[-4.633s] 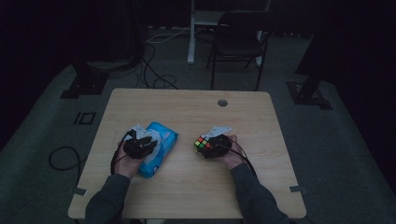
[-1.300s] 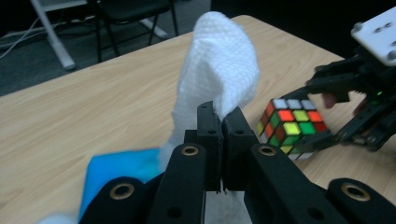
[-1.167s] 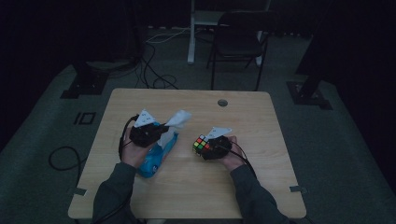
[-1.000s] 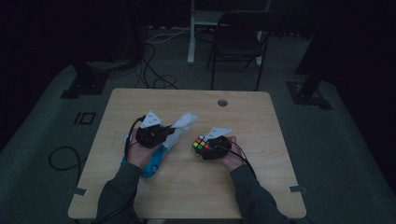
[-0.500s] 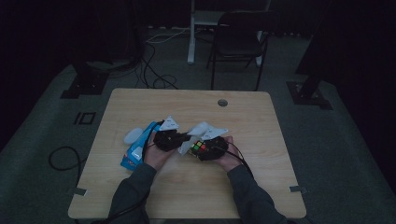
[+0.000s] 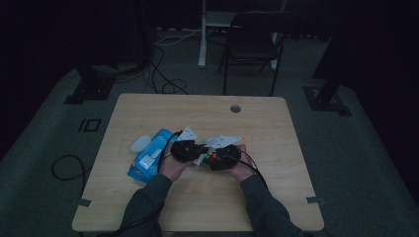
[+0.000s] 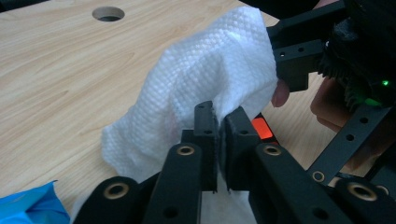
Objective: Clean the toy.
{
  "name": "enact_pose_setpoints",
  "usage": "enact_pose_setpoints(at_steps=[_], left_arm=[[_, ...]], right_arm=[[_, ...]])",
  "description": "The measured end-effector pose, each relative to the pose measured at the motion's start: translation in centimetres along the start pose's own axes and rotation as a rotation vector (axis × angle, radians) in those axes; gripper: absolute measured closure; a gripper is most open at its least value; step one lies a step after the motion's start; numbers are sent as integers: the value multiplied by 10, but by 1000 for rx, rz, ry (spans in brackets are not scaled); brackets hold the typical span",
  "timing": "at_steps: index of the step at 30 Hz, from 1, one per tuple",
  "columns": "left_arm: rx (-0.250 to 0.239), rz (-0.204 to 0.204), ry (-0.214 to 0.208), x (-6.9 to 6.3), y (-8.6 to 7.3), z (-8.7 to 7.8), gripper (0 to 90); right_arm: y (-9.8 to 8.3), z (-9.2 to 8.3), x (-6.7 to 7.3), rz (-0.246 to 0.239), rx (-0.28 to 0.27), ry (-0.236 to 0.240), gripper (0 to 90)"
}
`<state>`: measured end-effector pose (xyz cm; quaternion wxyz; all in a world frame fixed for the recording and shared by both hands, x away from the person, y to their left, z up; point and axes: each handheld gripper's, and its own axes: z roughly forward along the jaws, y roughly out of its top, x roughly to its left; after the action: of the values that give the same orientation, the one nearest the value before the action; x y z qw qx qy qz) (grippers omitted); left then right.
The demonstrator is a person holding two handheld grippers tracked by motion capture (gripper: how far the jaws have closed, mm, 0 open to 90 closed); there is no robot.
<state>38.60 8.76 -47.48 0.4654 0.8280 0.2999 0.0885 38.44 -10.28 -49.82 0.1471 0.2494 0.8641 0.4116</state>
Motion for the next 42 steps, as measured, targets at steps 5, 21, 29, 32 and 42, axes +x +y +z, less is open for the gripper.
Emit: enact_pose_setpoints(at_steps=[5,21,29,32,42], left_arm=[[1,-1,-16,-2,1,0,755],[-70,-17,-139,-5,6,-14,591],[-105,-35,-144,0,9,-23,625],[-90,-66,-99,4,8,-22,710],[-8,-96,-52,9,-1,-6,797]], right_arm=[[-1,0,0,9,-2,2,337],[-5,-3,-5,25,-14,-3,337],[-5,-3,-6,22,-17,-4,337],[-5,-4,-5,26,-19,-4,337],[-3,-4,-3,20,-26,2,338]])
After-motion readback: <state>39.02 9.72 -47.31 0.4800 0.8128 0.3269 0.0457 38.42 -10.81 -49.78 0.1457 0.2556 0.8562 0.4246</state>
